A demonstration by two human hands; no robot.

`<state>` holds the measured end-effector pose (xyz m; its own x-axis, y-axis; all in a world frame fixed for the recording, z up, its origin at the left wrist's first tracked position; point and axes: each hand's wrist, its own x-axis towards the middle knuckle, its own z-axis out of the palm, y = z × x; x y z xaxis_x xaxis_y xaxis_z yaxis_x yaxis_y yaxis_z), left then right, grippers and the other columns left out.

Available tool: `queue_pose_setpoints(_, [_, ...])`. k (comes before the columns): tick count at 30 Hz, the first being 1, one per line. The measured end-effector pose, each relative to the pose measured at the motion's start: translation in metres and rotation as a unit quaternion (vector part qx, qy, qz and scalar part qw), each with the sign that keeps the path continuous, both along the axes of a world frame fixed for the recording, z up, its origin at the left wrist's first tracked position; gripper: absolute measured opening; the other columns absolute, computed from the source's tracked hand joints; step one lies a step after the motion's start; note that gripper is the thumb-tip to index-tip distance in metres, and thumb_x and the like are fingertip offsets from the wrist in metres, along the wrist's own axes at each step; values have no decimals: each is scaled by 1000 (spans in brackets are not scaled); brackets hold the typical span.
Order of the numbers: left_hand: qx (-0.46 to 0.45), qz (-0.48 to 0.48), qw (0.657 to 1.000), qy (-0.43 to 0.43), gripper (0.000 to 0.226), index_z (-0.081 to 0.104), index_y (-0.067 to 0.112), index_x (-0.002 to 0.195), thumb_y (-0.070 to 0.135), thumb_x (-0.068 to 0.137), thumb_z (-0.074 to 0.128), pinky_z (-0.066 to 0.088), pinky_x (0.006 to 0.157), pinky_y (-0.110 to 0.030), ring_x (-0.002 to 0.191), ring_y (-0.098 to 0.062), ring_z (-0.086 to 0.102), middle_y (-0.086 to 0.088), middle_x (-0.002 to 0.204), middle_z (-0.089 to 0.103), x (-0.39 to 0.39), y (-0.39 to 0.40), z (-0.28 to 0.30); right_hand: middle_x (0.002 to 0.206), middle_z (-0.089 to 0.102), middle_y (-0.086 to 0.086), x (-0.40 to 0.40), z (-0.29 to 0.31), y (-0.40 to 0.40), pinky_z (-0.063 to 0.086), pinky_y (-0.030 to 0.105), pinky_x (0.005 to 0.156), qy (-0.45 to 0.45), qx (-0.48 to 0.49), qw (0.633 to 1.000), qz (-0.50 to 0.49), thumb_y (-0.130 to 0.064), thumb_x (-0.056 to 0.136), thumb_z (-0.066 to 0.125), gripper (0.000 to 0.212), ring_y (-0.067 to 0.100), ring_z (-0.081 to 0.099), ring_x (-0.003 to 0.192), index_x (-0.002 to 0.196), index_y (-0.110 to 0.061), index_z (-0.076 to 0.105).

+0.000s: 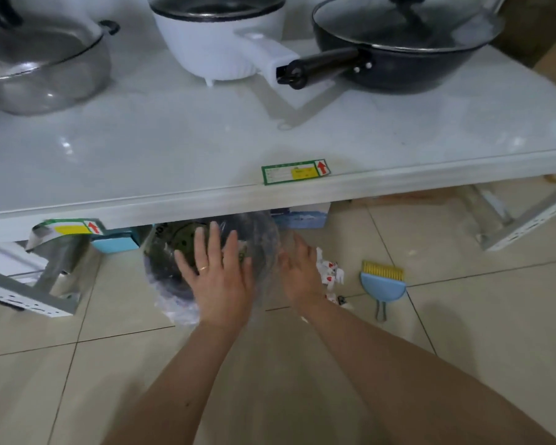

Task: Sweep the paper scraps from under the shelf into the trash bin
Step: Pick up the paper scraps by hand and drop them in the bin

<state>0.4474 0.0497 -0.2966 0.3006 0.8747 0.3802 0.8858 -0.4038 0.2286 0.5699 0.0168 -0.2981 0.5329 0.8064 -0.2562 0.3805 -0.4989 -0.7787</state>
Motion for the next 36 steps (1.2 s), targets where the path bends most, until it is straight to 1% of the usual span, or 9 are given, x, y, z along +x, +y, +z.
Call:
queue_pose_setpoints(3, [73, -163, 984, 4, 37, 48, 16, 125, 28, 92, 39, 16, 109, -50, 130, -29, 36, -10, 142, 44, 33, -28, -14, 151, 29, 19, 16, -14, -14, 36, 38, 105, -13, -15, 1000, 4, -16, 99, 42, 49, 33, 36, 135, 146, -8, 30])
queue_pose_setpoints(8, [-39, -307, 951, 18, 48, 46, 11, 127, 14, 80, 40, 39, 95, -41, 120, -26, 44, -11, 132, 59, 57, -45, -60, 151, 31, 14, 45, -45, -24, 28, 27, 108, -12, -56, 998, 16, -9, 96, 46, 56, 27, 36, 136, 148, -11, 25])
queue_pose_setpoints(13, [-201, -266, 942, 24, 53, 55, 0, 128, 8, 80, 34, 53, 96, -36, 118, -31, 60, -17, 131, 58, 83, -27, -86, 155, 28, 11, 75, -83, -14, 25, 35, 117, 5, -93, 996, 10, -5, 95, 40, 58, 28, 26, 143, 150, -11, 23])
queue_pose_setpoints(15, [-235, -237, 941, 46, 53, 32, 2, 145, 7, 92, 35, 33, 115, -29, 141, -24, 36, -15, 153, 33, 97, -16, -101, 155, 28, 11, 87, -104, -8, 24, 37, 118, -9, -124, 992, 29, -4, 91, 41, 61, 28, 23, 144, 149, -13, 25])
queue_pose_setpoints(17, [-318, -207, 924, 47, 61, 12, 8, 151, 12, 97, 39, 18, 121, -27, 148, -19, 16, -9, 160, 13, 109, -6, -116, 154, 28, 12, 100, -119, -1, 26, 37, 118, -20, -161, 985, 54, -6, 89, 43, 62, 30, 26, 143, 148, -13, 27])
queue_pose_setpoints(25, [-428, -144, 892, -8, 87, 6, 11, 153, 21, 86, 61, 23, 119, -36, 148, -21, 15, -7, 161, 9, 152, 32, -176, 161, 14, 5, 148, -162, 39, 22, 39, 119, -100, -235, 949, 185, -23, 90, 54, 76, 29, 17, 146, 152, -18, 12])
queue_pose_setpoints(29, [-446, -147, 879, 86, 102, -4, 9, 152, 42, 84, 65, 21, 119, -43, 150, -22, 3, -8, 161, -1, 168, 46, -183, 160, 19, 2, 146, -172, 53, 25, 42, 118, -90, -252, 944, 193, -33, 92, 49, 68, 29, 20, 145, 151, -23, 18])
queue_pose_setpoints(33, [-452, -168, 870, 106, 91, 16, 16, 150, 40, 80, 68, 33, 113, -41, 144, -23, 24, -5, 155, 25, 169, 42, -194, 145, 44, 3, 136, -177, 42, 34, 42, 111, -106, -268, 933, 215, -30, 94, 32, 46, 29, 38, 132, 138, -24, 44])
queue_pose_setpoints(36, [-437, -182, 876, 94, 80, 29, 19, 146, 32, 77, 67, 39, 108, -34, 137, -20, 38, -2, 149, 39, 156, 26, -199, 140, 47, 8, 134, -172, 21, 36, 40, 108, -104, -268, 930, 231, -25, 93, 42, 44, 32, 41, 127, 136, -17, 48])
